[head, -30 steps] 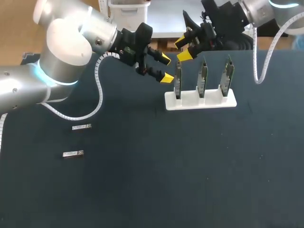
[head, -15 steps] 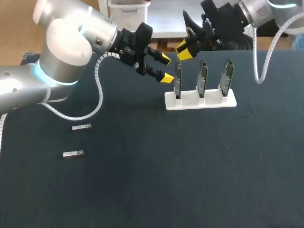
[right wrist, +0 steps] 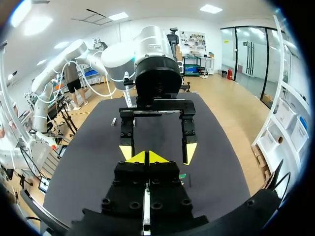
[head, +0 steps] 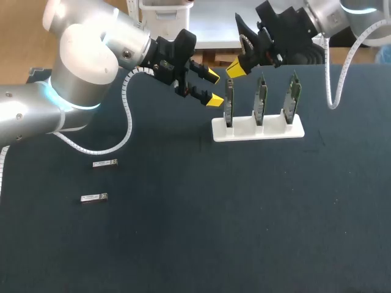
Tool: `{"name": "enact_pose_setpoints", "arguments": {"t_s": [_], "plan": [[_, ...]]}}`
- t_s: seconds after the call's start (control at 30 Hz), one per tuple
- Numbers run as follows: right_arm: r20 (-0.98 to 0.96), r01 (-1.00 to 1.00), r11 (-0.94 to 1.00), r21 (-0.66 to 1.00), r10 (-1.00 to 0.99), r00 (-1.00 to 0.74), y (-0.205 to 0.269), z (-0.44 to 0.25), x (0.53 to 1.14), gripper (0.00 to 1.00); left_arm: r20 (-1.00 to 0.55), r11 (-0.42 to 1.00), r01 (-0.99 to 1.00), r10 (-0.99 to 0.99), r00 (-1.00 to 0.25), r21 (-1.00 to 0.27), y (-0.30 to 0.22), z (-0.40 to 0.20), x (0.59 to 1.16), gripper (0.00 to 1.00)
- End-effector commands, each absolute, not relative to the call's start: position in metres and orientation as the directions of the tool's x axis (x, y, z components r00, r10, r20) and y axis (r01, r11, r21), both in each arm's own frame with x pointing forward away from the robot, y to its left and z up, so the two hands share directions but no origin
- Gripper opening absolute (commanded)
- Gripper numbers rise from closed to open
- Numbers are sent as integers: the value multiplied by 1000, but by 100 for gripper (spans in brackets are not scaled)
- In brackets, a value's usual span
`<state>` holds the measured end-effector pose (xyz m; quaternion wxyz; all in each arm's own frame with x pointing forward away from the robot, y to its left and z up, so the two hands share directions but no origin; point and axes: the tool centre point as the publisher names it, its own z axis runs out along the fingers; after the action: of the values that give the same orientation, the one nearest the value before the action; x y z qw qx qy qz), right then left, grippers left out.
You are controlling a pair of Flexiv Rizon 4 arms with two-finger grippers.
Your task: Pick up the optical module with the left hand, and insert it into the network port with the right hand.
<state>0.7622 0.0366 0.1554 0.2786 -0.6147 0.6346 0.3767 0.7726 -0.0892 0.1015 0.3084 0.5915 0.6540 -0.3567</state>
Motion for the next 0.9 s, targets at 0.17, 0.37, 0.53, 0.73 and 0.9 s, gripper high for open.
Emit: {"name": "enact_pose_setpoints", "arguments": {"t_s": [0.17, 0.37, 0.53, 0.73, 0.9], "plan": [[-810, -988, -42, 147, -578, -96, 38, 148, 765, 0, -823, 48, 994, 557, -111, -102, -90, 102, 773, 100], [-807, -987, -38, 154, -581, -104, 38, 144, 767, 0, -823, 48, 994, 557, -111, -102, -90, 102, 773, 100], [-805, -986, -35, 163, -583, -112, 38, 141, 766, 0, -823, 48, 994, 557, -111, -102, -90, 102, 773, 100], [-798, -984, -37, 176, -590, -121, 40, 135, 764, 0, -823, 48, 994, 557, -111, -102, -90, 102, 773, 100], [-793, -983, -32, 179, -596, -125, 40, 132, 764, 0, -823, 48, 994, 557, -111, -102, -90, 102, 773, 100]]}}
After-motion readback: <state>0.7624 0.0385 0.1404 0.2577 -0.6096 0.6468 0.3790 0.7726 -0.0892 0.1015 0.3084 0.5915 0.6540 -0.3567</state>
